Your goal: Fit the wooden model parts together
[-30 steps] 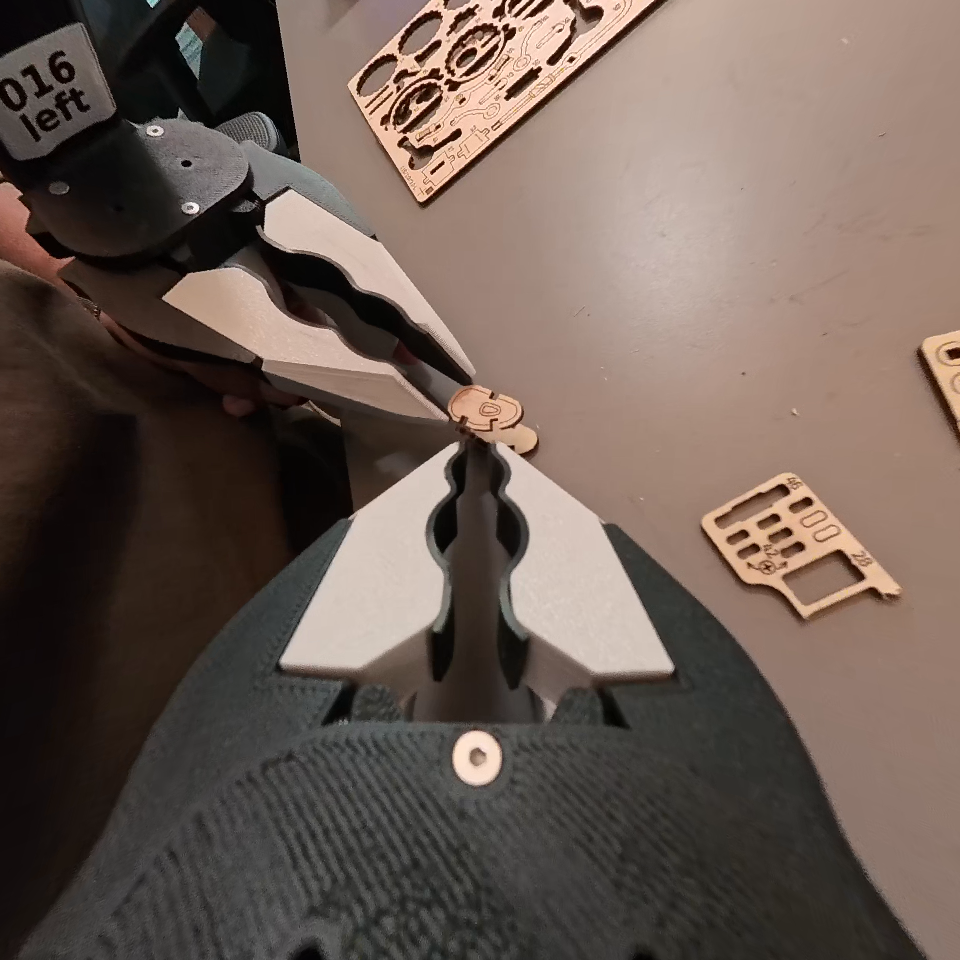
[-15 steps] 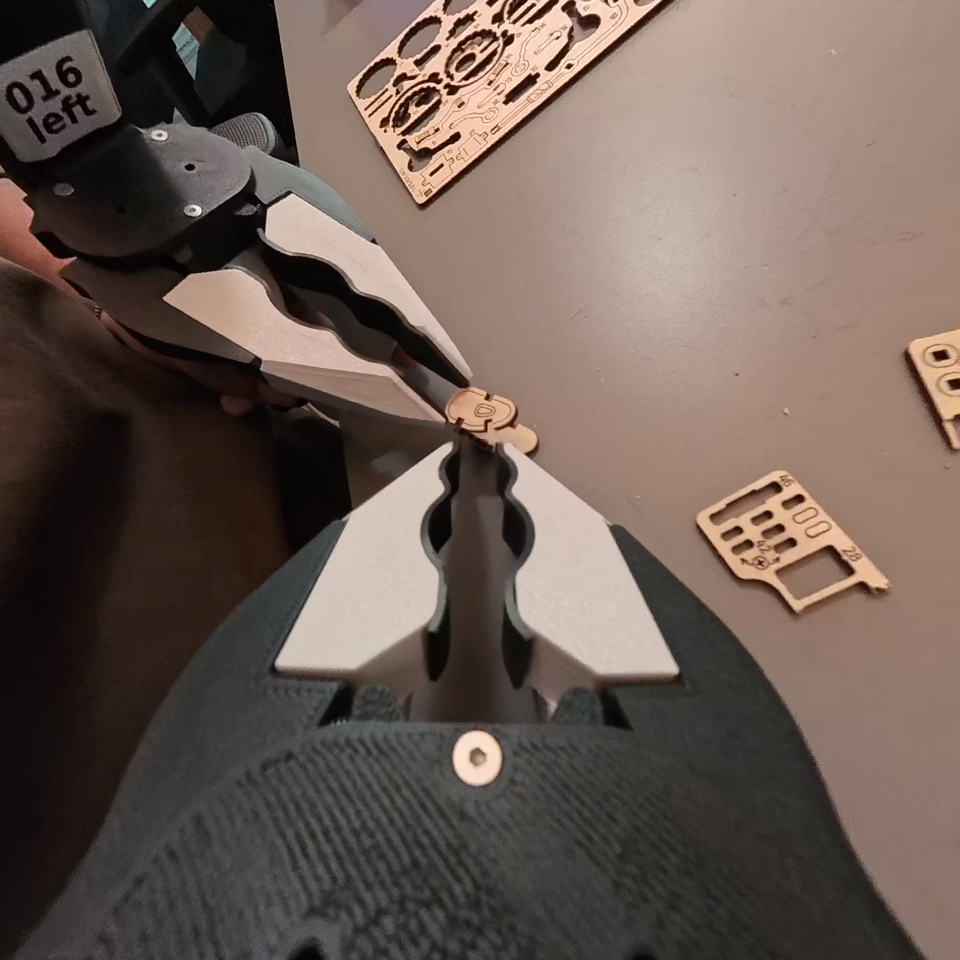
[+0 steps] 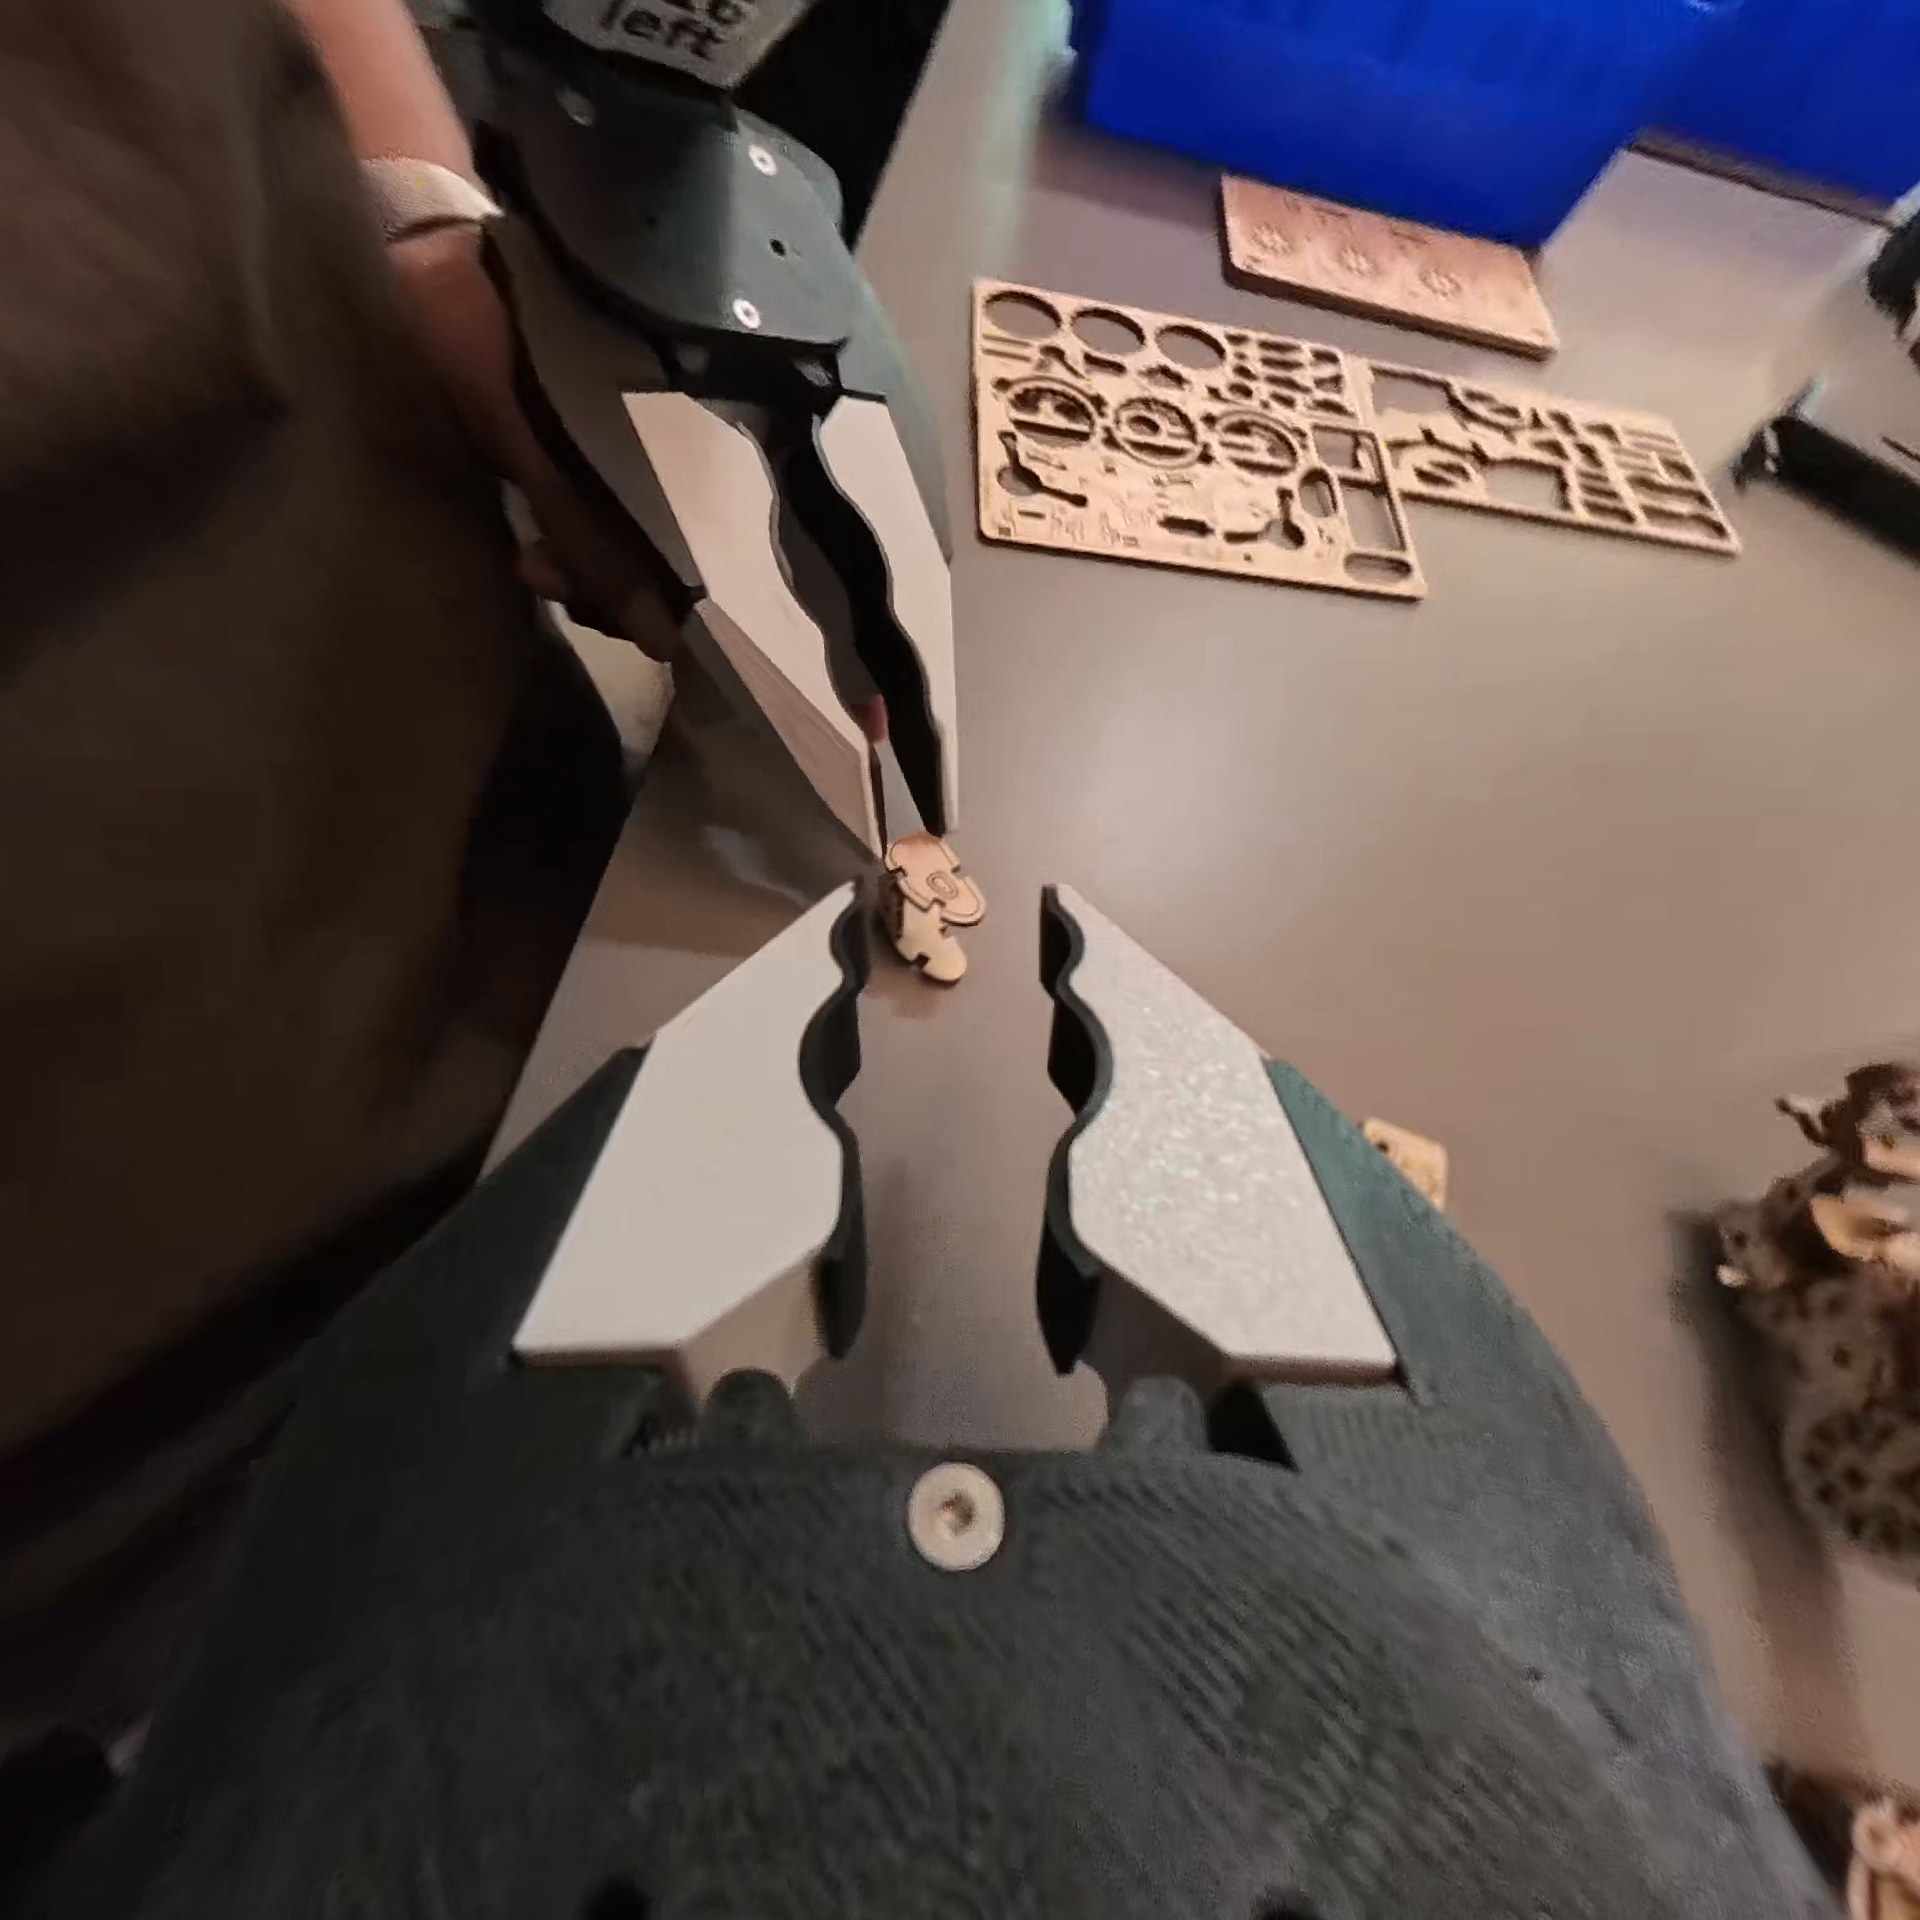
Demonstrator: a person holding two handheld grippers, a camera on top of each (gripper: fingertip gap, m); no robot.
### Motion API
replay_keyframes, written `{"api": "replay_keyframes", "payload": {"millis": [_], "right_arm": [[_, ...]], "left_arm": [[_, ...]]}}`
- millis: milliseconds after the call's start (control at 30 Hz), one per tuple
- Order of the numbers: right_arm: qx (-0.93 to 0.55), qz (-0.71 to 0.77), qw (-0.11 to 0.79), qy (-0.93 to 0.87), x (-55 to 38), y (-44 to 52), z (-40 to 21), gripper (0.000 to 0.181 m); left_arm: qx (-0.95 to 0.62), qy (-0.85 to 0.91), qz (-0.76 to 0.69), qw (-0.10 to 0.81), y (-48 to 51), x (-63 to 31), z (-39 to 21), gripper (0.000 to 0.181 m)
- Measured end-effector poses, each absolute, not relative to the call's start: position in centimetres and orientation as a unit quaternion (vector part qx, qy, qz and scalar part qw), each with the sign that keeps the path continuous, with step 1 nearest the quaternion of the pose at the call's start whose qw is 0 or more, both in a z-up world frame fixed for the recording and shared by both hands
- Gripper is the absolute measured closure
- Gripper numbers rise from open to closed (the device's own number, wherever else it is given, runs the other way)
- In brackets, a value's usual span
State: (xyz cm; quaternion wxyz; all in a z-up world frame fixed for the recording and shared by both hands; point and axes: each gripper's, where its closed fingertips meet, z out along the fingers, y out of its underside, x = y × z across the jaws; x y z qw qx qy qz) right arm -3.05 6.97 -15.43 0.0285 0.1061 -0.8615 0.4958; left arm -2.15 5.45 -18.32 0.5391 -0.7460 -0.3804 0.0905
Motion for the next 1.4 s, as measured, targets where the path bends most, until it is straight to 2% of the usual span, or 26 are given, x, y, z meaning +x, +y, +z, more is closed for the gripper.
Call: {"api": "replay_keyframes", "payload": {"millis": [167,300,733,800,1067,1267,1400], "right_arm": [[0.164,0.472,-0.062,-0.864,-2.8,5.9,-16.1,0.142],[0.208,0.429,-0.057,-0.877,-2.9,5.8,-17.9,0.145],[0.248,0.424,-0.09,-0.866,-2.4,4.9,-18.4,0.147],[0.253,0.423,-0.094,-0.865,-2.3,4.9,-18.5,0.148],[0.247,0.419,-0.077,-0.87,-3.0,5.4,-18.2,0.148],[0.129,0.426,-0.008,-0.895,-6.2,8.4,-16.0,0.153],[0.05,0.432,0.025,-0.9,-6.7,11.4,-15.1,0.153]], "left_arm": [[-0.747,-0.374,0.09,0.542,5.7,-2.1,-18.3,0.172],[-0.733,-0.388,0.068,0.555,5.6,-2.2,-18.1,0.172],[-0.74,-0.386,0.07,0.546,5.7,-2.2,-18.3,0.172],[-0.738,-0.393,0.067,0.544,5.5,-2.3,-18.4,0.181],[-0.726,-0.412,0.046,0.549,5.3,-2.5,-18.4,0.181],[-0.734,-0.417,0.032,0.535,5.1,-2.3,-18.6,0.181],[-0.75,-0.397,0.022,0.528,6.0,-1.7,-18.5,0.164]]}}
